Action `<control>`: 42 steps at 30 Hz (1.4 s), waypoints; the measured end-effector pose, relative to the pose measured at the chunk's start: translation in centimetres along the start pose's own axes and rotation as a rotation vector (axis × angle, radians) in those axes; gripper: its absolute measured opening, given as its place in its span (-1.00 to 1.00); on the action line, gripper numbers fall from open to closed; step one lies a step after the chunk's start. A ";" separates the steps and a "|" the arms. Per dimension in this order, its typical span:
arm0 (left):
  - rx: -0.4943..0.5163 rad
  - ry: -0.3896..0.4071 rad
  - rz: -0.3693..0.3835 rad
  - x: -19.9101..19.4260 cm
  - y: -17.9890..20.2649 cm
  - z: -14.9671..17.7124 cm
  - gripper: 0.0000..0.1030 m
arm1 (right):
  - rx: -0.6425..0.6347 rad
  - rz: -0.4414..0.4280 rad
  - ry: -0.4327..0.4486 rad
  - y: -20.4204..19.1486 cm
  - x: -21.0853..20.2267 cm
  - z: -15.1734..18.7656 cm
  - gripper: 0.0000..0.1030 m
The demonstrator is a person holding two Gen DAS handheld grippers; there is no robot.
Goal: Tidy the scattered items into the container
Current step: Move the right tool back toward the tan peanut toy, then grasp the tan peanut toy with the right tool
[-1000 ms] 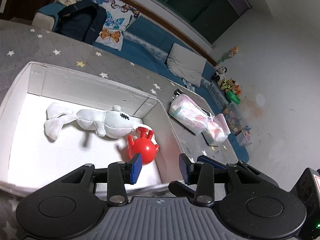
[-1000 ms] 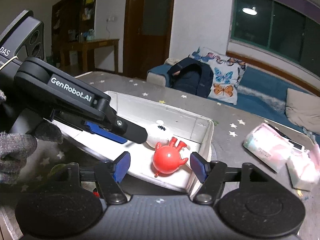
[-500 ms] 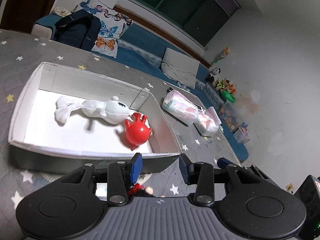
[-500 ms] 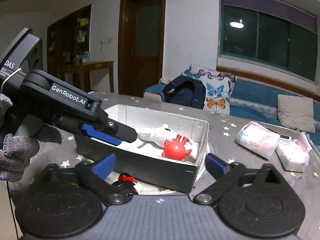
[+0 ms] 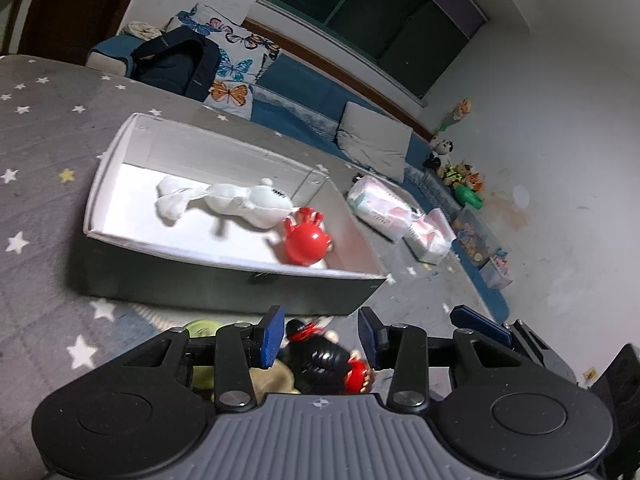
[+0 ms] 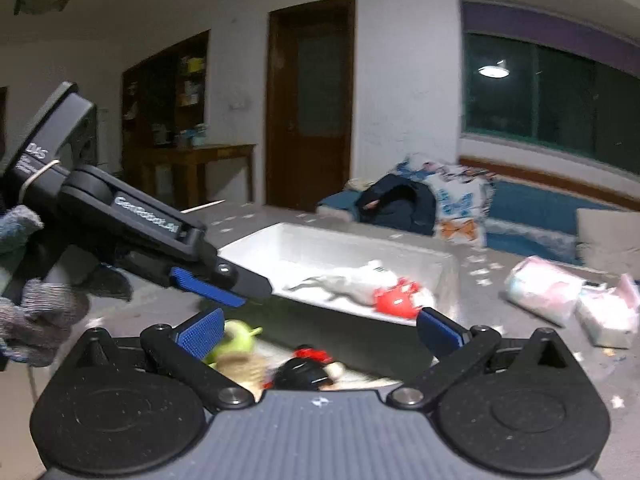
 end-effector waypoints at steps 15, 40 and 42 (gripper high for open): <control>-0.052 -0.027 -0.054 0.6 -2.1 1.3 -0.17 | -0.052 -0.192 -0.189 -6.1 2.4 4.4 1.00; -0.128 -0.083 -0.065 1.3 -3.0 3.0 -0.18 | 0.021 -0.169 -0.293 -6.1 5.3 7.0 0.51; -0.133 -0.091 -0.057 1.2 -3.0 3.3 -0.18 | 0.027 -0.170 -0.295 -6.1 5.3 7.1 0.40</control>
Point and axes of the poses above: each gripper's, at about its wrist camera, not at the fingertips, and x roughly the way its jaws point, y to its right, z to its underside, the point moved 8 cm from there along x, roughly the way its jaws point, and after that the axes turned 5 degrees about z, right-handed, at the moved point
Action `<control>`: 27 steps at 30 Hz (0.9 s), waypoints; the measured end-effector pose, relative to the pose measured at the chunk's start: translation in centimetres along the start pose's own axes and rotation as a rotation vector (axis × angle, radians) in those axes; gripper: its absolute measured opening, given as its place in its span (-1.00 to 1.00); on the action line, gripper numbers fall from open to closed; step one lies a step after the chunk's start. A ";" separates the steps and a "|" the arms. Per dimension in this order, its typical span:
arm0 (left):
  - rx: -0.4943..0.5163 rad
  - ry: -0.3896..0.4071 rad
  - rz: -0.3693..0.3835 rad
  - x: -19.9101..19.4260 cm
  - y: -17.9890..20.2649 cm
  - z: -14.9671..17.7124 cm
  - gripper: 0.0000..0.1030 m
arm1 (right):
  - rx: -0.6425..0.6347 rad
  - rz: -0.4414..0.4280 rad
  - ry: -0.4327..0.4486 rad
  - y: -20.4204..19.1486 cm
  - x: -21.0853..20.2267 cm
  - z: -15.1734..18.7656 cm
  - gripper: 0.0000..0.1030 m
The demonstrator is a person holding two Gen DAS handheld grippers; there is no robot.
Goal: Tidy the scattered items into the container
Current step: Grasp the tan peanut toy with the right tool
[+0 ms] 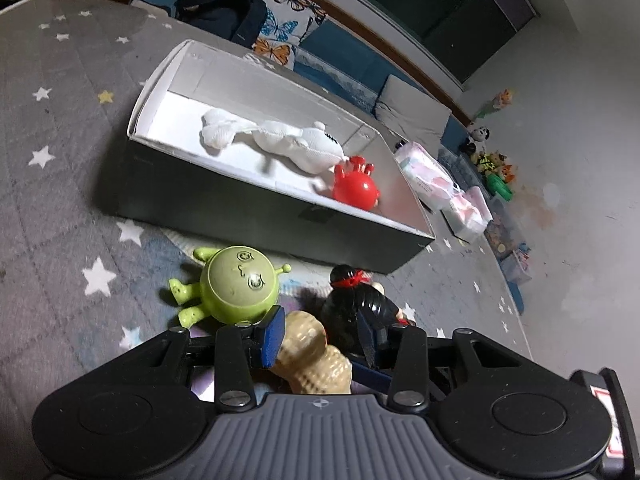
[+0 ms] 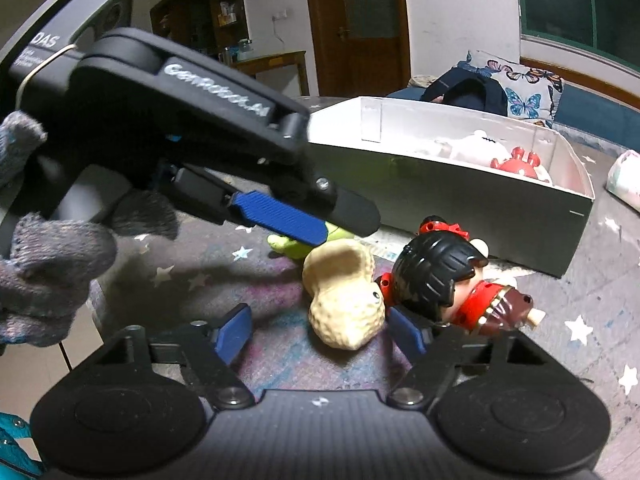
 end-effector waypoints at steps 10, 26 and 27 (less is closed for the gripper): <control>-0.087 -0.044 0.045 -0.7 -1.4 1.5 -0.18 | -0.009 -0.013 -0.011 -0.3 -0.7 0.4 0.02; -0.124 -0.073 0.050 0.1 -1.8 2.5 -0.18 | 0.028 -0.020 -0.025 0.1 -1.0 0.6 -0.31; -0.116 -0.069 0.050 0.0 -1.6 2.5 -0.18 | 0.027 -0.020 -0.025 0.1 -1.0 0.5 -0.31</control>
Point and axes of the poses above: each gripper's, at about its wrist camera, not at the fingertips, and x roughly the way its jaws point, y to its right, z to its underside, the point moved 8 cm from there along x, roughly the way its jaws point, and after that the axes turned 5 degrees about z, right-handed, at the moved point
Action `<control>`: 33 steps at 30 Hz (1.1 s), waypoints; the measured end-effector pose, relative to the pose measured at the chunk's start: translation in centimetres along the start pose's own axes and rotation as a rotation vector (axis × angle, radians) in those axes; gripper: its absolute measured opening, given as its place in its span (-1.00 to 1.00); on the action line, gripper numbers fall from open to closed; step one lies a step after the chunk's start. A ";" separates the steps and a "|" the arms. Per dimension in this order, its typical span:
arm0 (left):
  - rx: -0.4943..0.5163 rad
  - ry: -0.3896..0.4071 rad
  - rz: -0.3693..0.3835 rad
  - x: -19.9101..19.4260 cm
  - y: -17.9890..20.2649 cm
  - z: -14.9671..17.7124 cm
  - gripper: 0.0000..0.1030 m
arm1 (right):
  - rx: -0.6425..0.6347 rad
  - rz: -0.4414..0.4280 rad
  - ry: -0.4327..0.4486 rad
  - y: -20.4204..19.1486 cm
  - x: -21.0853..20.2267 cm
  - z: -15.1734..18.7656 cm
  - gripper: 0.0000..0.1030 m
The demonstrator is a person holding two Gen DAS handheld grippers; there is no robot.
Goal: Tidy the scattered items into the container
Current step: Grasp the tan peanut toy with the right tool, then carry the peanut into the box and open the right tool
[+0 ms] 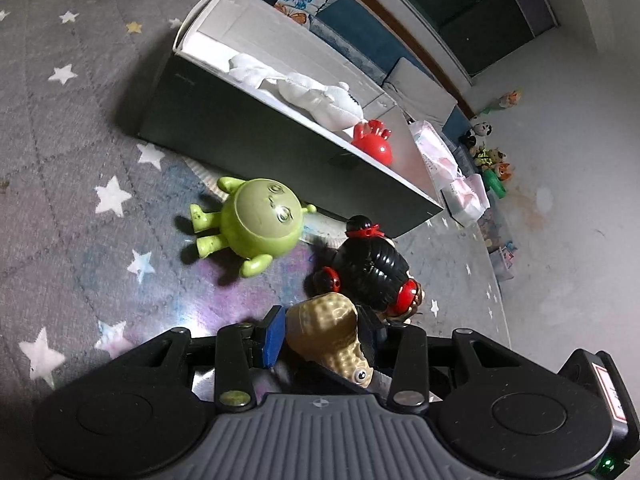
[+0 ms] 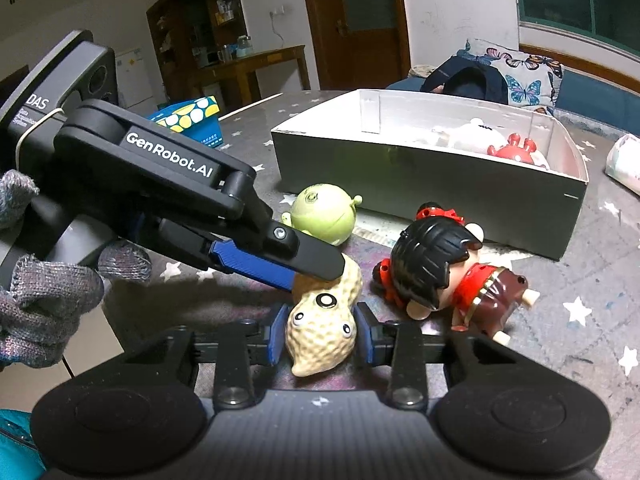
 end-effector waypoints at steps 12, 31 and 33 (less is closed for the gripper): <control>0.097 0.103 0.068 -2.2 5.2 -4.8 -0.19 | -0.049 0.030 0.124 1.6 -3.0 -5.9 -0.31; 0.021 0.117 0.075 5.6 2.6 -17.3 -0.20 | -0.088 0.052 0.015 10.4 6.4 -16.1 -0.31; 0.004 0.100 0.061 6.5 1.6 -17.5 -0.22 | -0.097 0.050 -0.017 10.7 7.5 -15.8 -0.31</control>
Point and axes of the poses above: each gripper's, at about its wrist camera, not at the fingertips, and x roughly the way its jaws point, y to its right, z to its underside, the point moved 8 cm from there along x, roughly the way its jaws point, and after that the axes turned 5 degrees about z, right-handed, at the moved point
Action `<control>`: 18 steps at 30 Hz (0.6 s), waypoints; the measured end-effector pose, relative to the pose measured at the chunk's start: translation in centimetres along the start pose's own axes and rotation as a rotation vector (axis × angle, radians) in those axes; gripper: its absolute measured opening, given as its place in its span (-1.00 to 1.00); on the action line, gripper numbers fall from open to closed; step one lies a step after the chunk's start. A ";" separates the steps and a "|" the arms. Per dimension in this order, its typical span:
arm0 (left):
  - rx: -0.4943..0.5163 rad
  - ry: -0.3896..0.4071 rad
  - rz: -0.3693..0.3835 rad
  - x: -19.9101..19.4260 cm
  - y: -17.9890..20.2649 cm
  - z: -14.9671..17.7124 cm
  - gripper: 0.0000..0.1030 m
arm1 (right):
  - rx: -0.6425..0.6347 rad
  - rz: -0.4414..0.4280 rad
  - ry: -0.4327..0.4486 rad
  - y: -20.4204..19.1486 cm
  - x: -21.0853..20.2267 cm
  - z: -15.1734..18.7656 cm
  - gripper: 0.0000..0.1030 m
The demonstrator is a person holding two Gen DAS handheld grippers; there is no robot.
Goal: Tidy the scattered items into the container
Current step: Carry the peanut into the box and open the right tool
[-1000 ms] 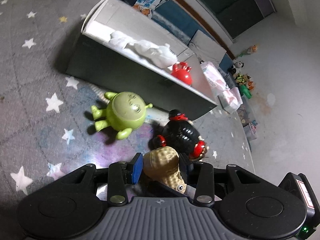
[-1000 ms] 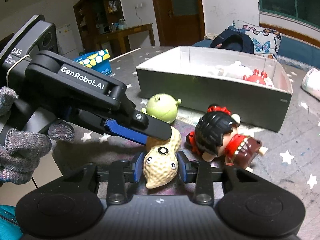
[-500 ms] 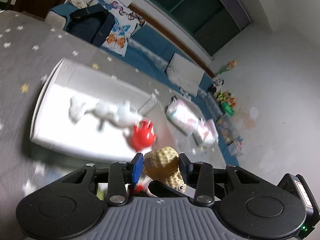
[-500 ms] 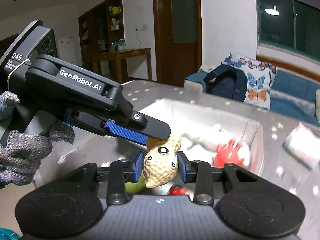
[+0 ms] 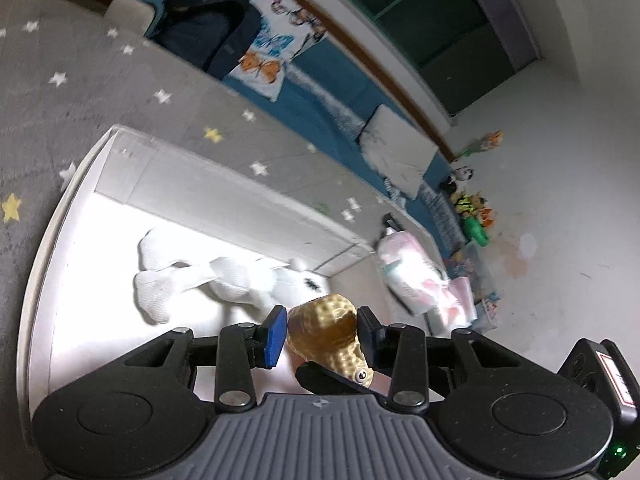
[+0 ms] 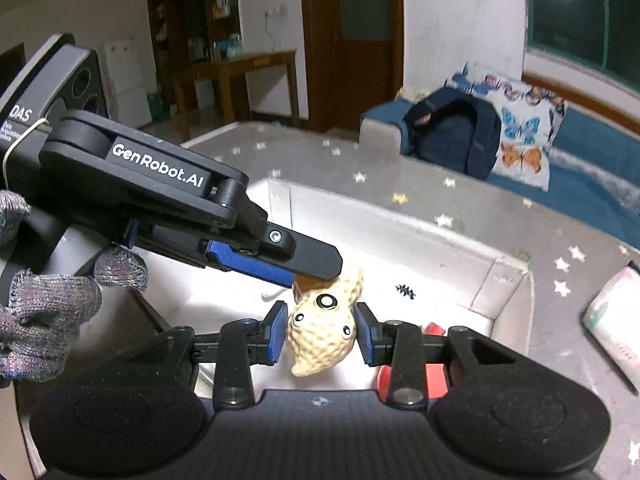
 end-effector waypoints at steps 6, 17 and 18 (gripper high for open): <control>-0.022 -0.034 -0.036 1.5 -1.9 0.0 -0.25 | -0.041 0.001 -0.075 -0.1 2.5 1.1 -0.31; -0.038 -0.050 -0.068 2.5 -3.5 0.1 -0.25 | -0.092 0.009 -0.163 -0.6 5.3 1.9 -0.31; -0.036 -0.050 -0.072 2.6 -3.6 0.1 -0.25 | -0.092 0.009 -0.167 -0.6 5.5 2.0 -0.31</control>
Point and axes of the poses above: each gripper's, at about its wrist camera, not at the fingertips, and x roughly the way its jaws point, y to its right, z to its underside, the point moved 8 cm from there along x, roughly the way its jaws point, and after that the axes turned 5 degrees about z, right-handed, at the moved point
